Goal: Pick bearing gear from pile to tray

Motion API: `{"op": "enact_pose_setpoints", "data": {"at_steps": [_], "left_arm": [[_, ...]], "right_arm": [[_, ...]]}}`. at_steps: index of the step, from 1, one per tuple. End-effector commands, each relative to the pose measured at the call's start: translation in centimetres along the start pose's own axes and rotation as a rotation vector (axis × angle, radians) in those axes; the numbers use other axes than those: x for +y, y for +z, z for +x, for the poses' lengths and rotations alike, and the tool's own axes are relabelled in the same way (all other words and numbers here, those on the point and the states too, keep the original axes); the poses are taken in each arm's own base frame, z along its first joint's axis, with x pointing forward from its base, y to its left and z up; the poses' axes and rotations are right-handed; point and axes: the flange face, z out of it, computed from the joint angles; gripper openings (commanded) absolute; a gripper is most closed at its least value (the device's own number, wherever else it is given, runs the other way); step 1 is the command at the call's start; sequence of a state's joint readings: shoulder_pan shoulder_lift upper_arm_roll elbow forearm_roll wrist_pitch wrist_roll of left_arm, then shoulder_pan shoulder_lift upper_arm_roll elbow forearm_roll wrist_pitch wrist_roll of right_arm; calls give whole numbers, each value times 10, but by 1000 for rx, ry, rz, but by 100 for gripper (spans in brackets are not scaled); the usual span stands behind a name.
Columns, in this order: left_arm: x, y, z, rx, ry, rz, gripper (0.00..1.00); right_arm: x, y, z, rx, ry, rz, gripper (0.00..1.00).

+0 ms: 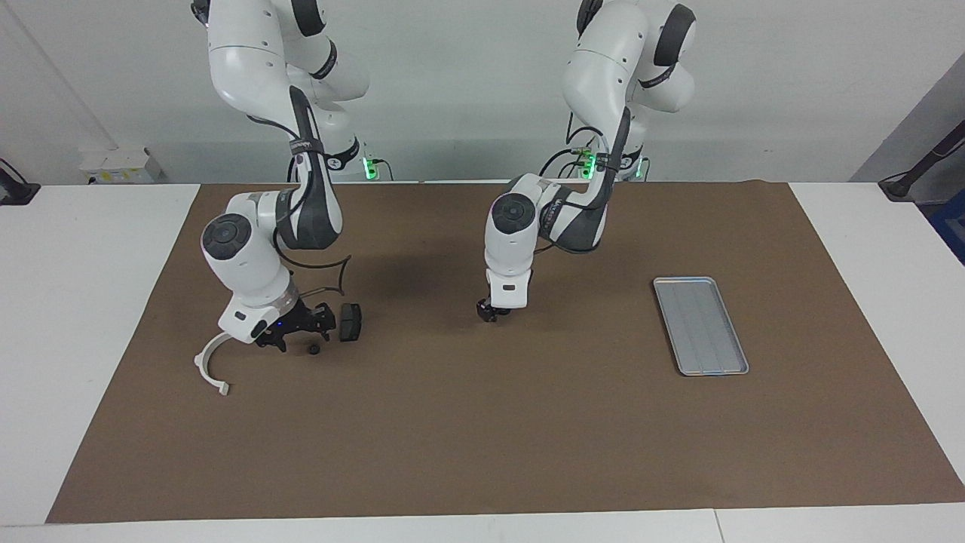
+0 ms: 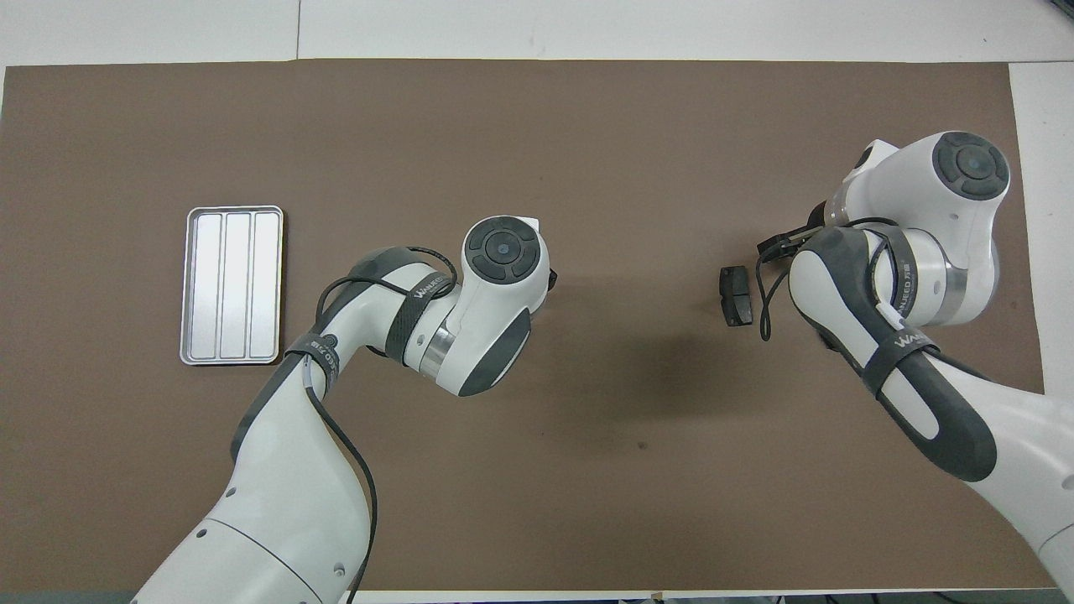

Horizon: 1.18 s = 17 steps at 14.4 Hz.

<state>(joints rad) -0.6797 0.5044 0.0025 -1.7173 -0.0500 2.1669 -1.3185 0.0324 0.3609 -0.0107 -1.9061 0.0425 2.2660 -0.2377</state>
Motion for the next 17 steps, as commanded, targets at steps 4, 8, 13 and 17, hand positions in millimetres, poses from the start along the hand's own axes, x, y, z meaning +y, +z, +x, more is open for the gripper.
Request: {"op": "enact_pose_setpoints", "data": {"at_steps": [4, 8, 13, 17], "left_arm": [[-12, 3, 7, 16, -24, 32, 0], [-40, -35, 58, -4, -15, 64, 0], [-148, -79, 153, -54, 112, 74, 0], [-219, -81, 220, -76, 229, 50, 0]], "right_arm": [[-12, 10, 2, 15, 7, 4, 94], [-27, 18, 7, 23, 5, 3, 93], [-22, 24, 7, 24, 1, 2, 92], [-20, 28, 7, 27, -5, 1, 80]]}}
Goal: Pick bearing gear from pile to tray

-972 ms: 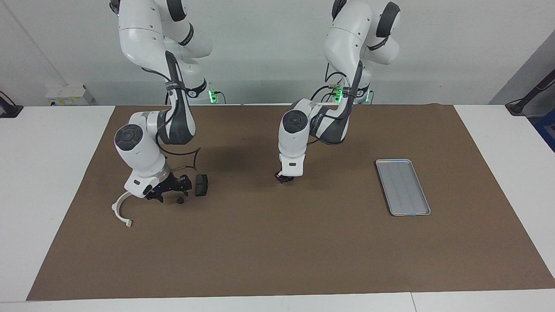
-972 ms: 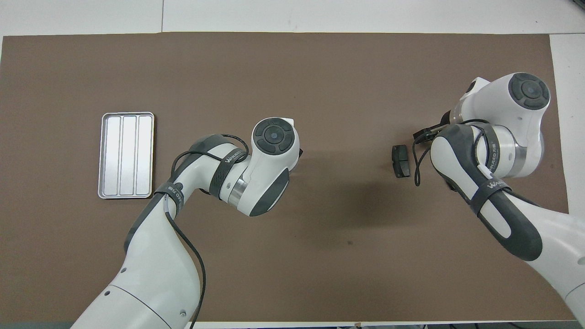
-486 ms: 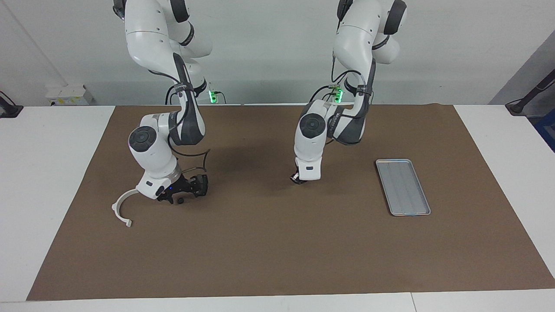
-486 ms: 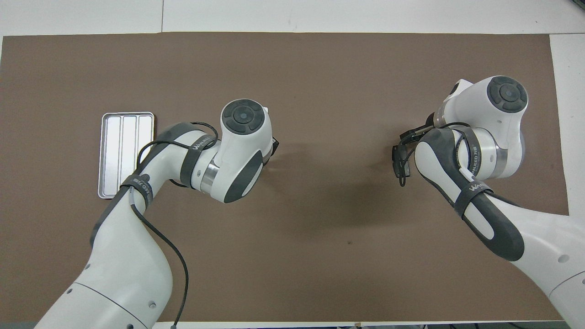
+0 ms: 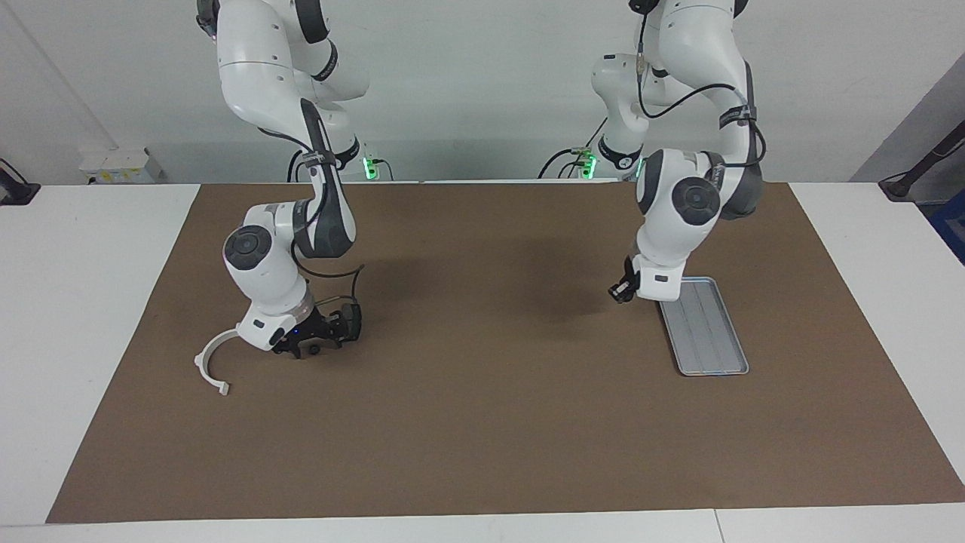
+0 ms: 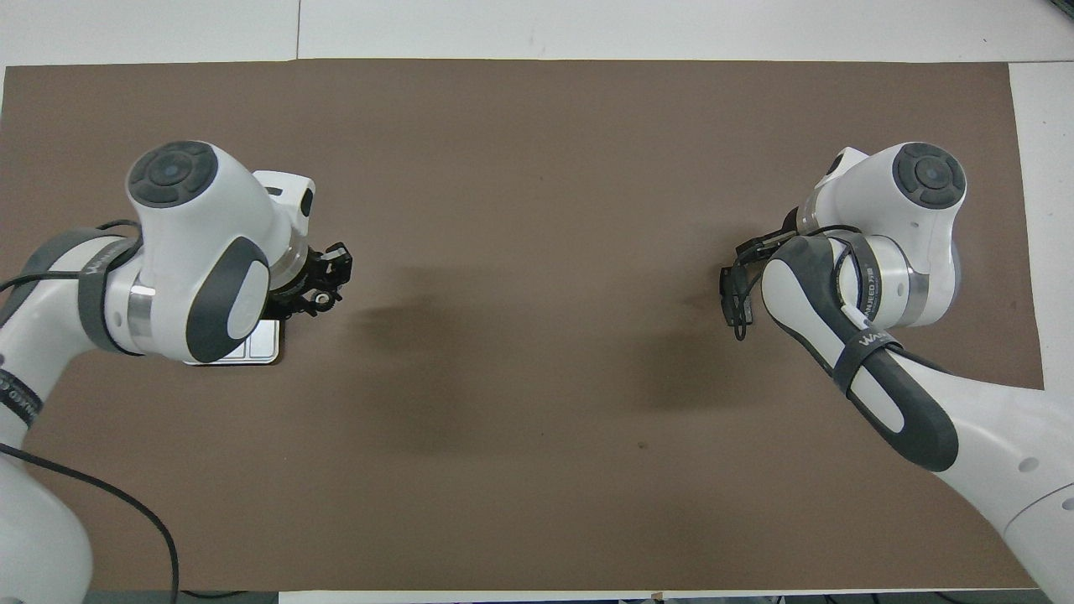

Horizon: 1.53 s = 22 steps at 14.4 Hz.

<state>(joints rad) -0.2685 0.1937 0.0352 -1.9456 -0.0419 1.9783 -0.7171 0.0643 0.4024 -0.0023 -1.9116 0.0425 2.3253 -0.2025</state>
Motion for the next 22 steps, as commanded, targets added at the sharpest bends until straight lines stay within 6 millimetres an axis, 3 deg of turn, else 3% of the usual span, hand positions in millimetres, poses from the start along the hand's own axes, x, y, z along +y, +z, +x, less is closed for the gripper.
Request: {"op": "enact_pose_setpoints", "data": {"at_steps": [1, 4, 5, 8, 11, 13, 17, 20, 22], "left_arm": [[-44, 2, 21, 3, 90, -9, 0], [-101, 5, 64, 43, 135, -50, 0], [-111, 11, 68, 58, 140, -58, 0], [-127, 36, 68, 133, 118, -92, 0], [-136, 49, 63, 138, 107, -95, 0], [-143, 59, 61, 127, 88, -93, 0], [-146, 62, 61, 121, 79, -91, 0], [-147, 65, 60, 117, 69, -92, 0], [-147, 70, 57, 112, 60, -92, 0]], "right_arm": [[2, 4, -1, 10, -4, 3, 80], [0, 5, -3, -6, -7, 6, 80], [0, 6, -4, -11, -10, 7, 80], [1, 9, -12, -44, -13, 14, 78], [16, 8, -15, -45, -30, 16, 77], [16, 9, -15, -46, -33, 16, 61], [14, 9, -14, -43, -28, 15, 18], [12, 8, -13, -41, -25, 14, 3], [8, 5, -10, -39, -30, 14, 0]]}}
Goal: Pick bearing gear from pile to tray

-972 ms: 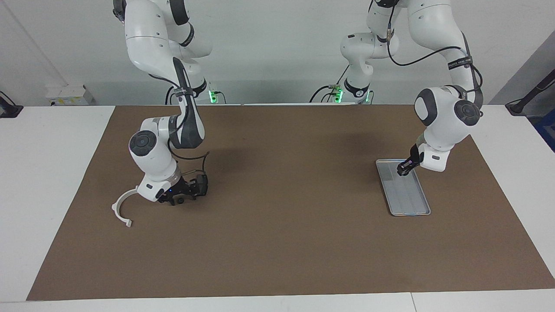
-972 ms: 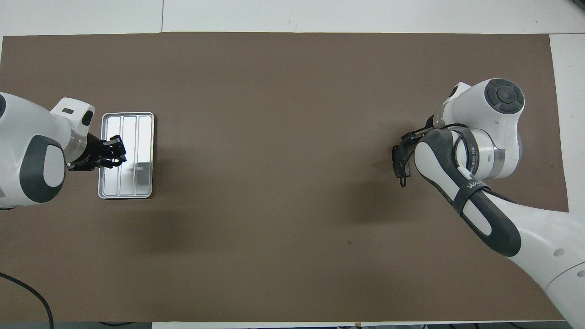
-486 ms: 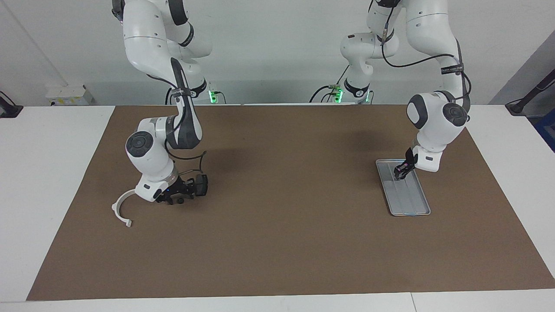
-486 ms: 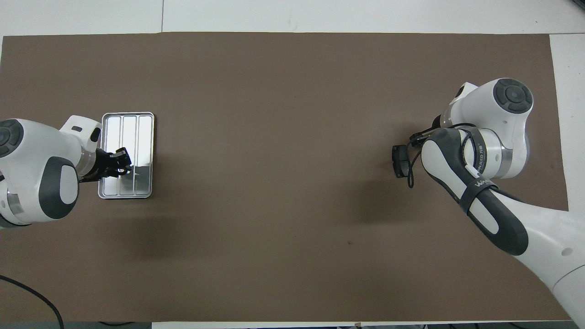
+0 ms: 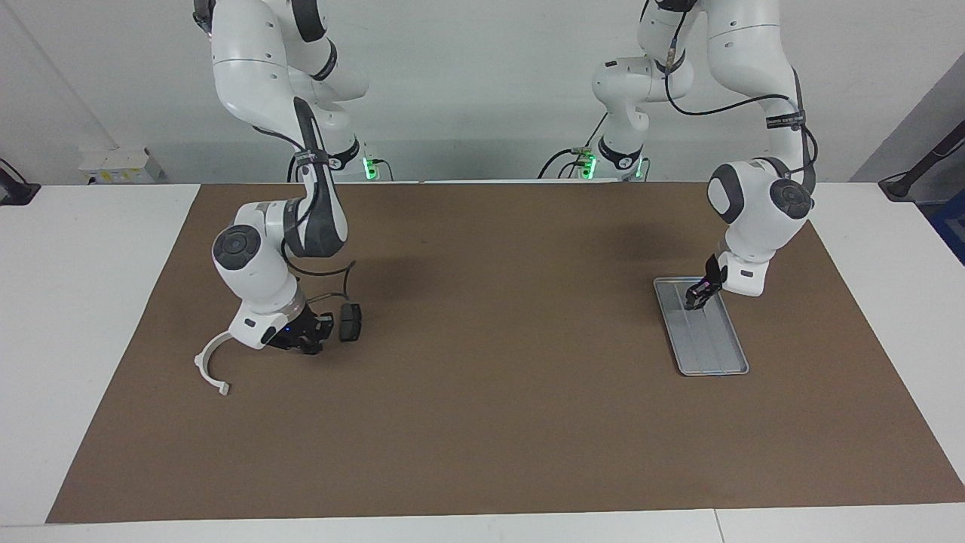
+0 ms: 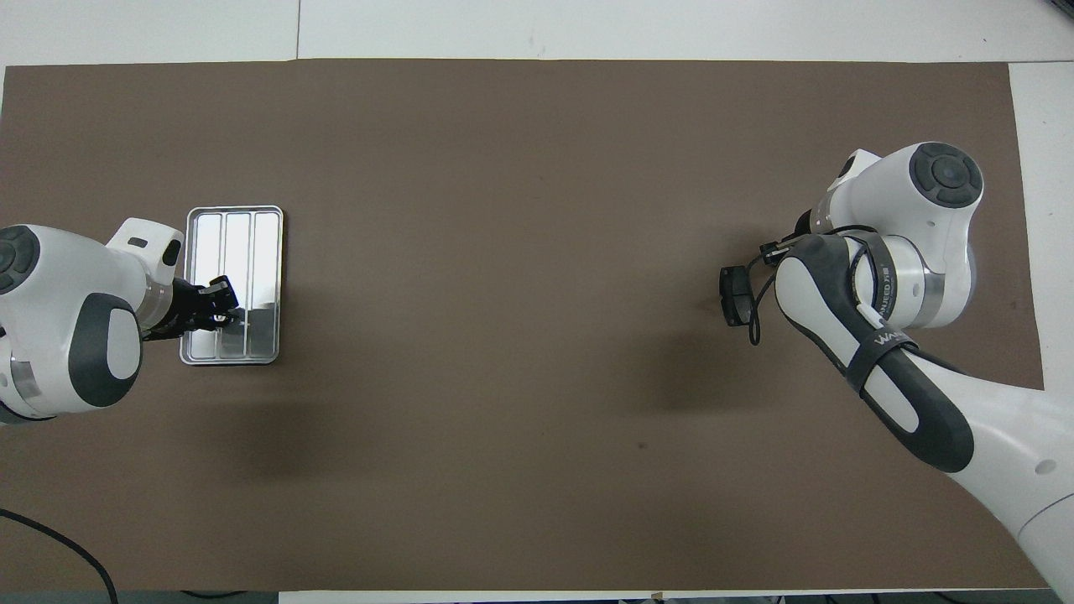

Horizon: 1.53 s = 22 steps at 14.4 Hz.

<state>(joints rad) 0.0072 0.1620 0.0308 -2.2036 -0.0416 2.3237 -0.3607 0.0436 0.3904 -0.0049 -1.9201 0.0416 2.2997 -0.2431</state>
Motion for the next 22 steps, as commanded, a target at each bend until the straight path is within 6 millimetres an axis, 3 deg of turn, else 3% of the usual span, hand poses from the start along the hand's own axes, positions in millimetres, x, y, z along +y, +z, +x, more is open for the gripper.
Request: {"op": "enact_pose_setpoints", "data": {"at_steps": [1, 3, 5, 8, 9, 10, 11, 13, 16, 17, 18, 20, 22], "left_arm": [[-3, 0, -12, 19, -17, -6, 0], [-2, 1, -12, 18, -19, -5, 0], [-2, 0, -12, 19, -17, -6, 0], [-2, 2, -13, 21, -18, -6, 37], [-2, 2, -13, 21, -16, -6, 56], [-3, 1, -12, 22, -17, -7, 93], [-2, 0, -12, 19, -16, -6, 100], [2, -8, -7, 28, -15, -10, 100], [10, -29, 1, 20, -8, -7, 100], [12, -35, 3, 16, -6, -6, 100], [15, -41, 5, 15, -5, -8, 100], [24, -47, 5, 10, 6, -6, 100], [30, -48, 3, 12, 8, -13, 100]], "right_arm": [[-6, 2, -1, -22, -2, 13, 0], [-9, -16, 8, -37, 24, 19, 0], [-33, -46, 21, -19, 43, 16, 0], [-87, -94, 39, -13, 86, 15, 0], [-114, -108, 43, -10, 79, 17, 0], [-143, -120, 45, -3, 83, 17, 0], [-168, -129, 47, 0, 102, 16, 0], [-221, -150, 47, 4, 136, 14, 0], [-298, -151, 34, 15, 150, 16, 0], [-332, -152, 26, 19, 137, 14, 0], [-347, -151, 22, 26, 147, 18, 0], [-399, -138, 6, 23, 129, 18, 0], [-420, -113, 3, 27, 136, 22, 0]]}}
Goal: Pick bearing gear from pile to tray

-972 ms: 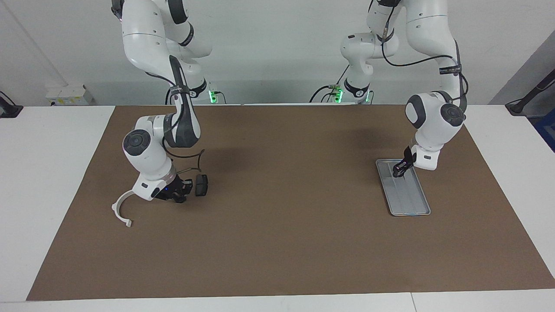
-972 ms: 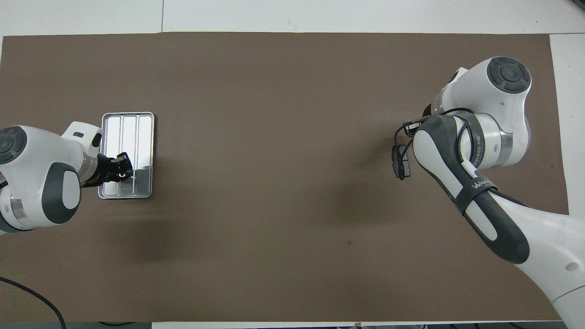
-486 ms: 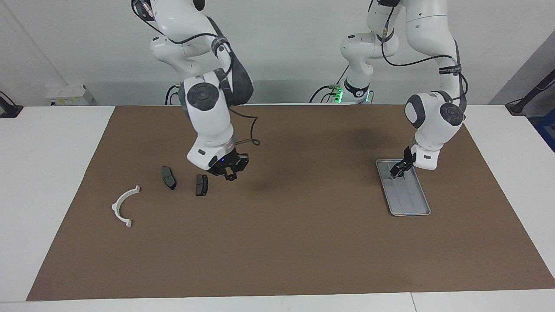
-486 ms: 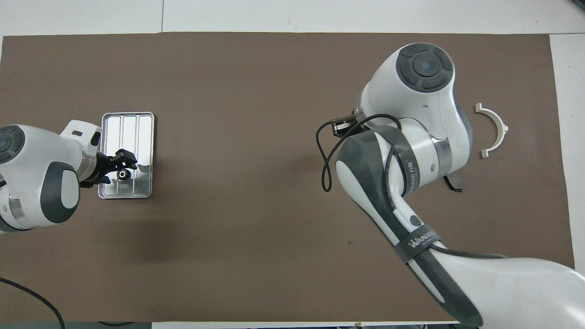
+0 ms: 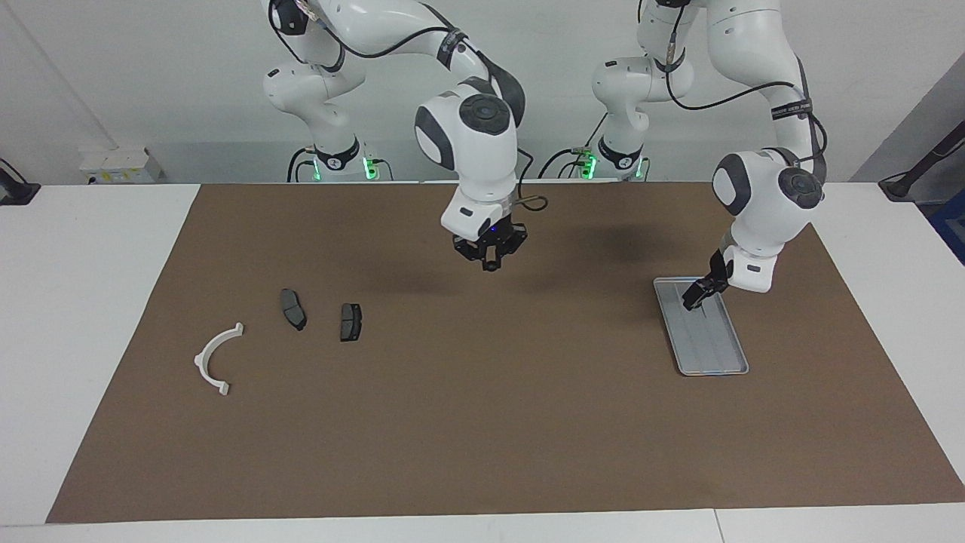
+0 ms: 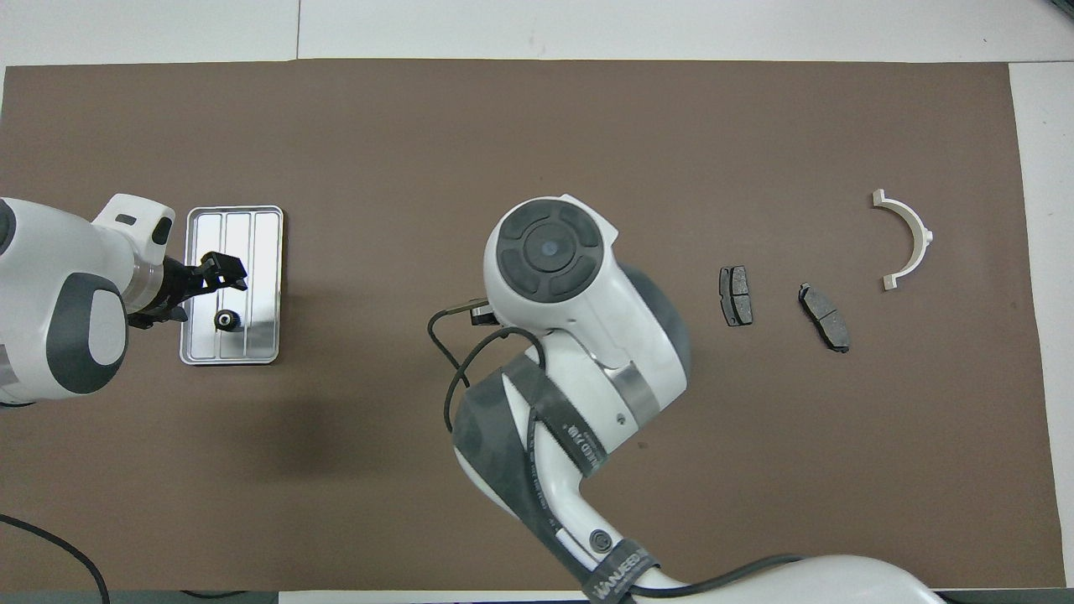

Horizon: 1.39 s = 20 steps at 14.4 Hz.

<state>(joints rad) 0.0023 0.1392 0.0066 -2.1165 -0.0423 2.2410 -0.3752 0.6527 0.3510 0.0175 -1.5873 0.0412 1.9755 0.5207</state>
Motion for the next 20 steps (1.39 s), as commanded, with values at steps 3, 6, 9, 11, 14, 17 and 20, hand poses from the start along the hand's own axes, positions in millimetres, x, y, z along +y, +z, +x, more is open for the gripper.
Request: {"op": "enact_pose_setpoints", "data": {"at_steps": [3, 6, 9, 11, 14, 17, 20], "left_arm": [[14, -5, -7, -9, -32, -1, 100], [18, -5, -10, -14, -28, 0, 100], [31, -5, -15, -9, -59, -2, 100], [43, -3, -22, -5, -73, -3, 100], [57, -3, -29, -2, -88, -4, 100], [66, -3, -33, -1, -105, -4, 100], [79, -6, -37, 2, -126, -7, 100]], "right_arm": [[-34, 73, -7, -3, -10, -11, 0], [-22, 106, -8, 23, -18, -1, 0], [-21, 120, -9, 19, -29, -6, 0], [-21, 131, -8, 26, -33, -6, 0], [-22, 146, -8, 35, -34, 0, 0], [-20, 157, -10, 45, -34, 5, 0], [-18, 163, -11, 54, -33, 10, 8]]}}
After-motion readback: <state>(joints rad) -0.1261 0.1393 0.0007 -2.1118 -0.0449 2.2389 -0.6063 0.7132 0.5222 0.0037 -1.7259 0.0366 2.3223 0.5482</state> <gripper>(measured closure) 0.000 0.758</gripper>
